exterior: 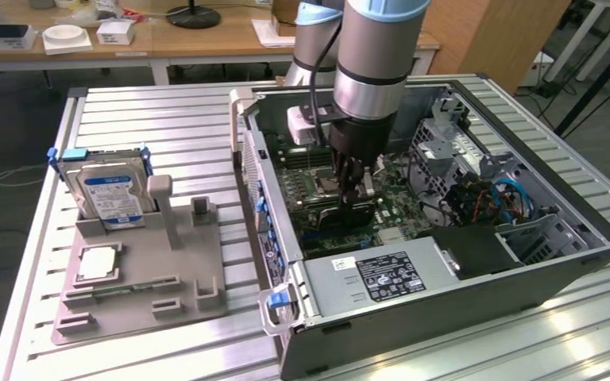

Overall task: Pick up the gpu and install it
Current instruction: 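Press down on the gpu until it lock into place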

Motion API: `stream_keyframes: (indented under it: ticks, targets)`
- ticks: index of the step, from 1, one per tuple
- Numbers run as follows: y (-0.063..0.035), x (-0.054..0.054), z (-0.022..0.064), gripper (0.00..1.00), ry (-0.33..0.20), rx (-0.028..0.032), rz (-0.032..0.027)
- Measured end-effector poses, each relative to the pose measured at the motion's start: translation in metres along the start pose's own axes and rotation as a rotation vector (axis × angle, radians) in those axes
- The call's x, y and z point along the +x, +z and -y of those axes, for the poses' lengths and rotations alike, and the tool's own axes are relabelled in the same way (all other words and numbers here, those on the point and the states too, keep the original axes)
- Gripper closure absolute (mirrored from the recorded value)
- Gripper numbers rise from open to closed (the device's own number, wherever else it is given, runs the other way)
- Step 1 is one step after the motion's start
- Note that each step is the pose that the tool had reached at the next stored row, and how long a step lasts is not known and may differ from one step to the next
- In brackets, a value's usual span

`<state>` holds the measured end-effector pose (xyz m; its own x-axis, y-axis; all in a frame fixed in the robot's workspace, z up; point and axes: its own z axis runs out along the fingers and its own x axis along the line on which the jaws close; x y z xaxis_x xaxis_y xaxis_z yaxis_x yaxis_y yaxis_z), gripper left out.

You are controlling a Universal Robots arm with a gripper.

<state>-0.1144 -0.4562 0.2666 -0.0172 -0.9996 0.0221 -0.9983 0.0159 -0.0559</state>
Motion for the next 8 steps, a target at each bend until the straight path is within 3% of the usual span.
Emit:
stream_keyframes:
  ticks: [2,8]
  targets:
    - [0.0018,-0.0003,-0.0001,0.89,0.001,-0.0026,-0.0023]
    - [0.0024,-0.0007,-0.0003,0.89,0.001,-0.0027,-0.0020]
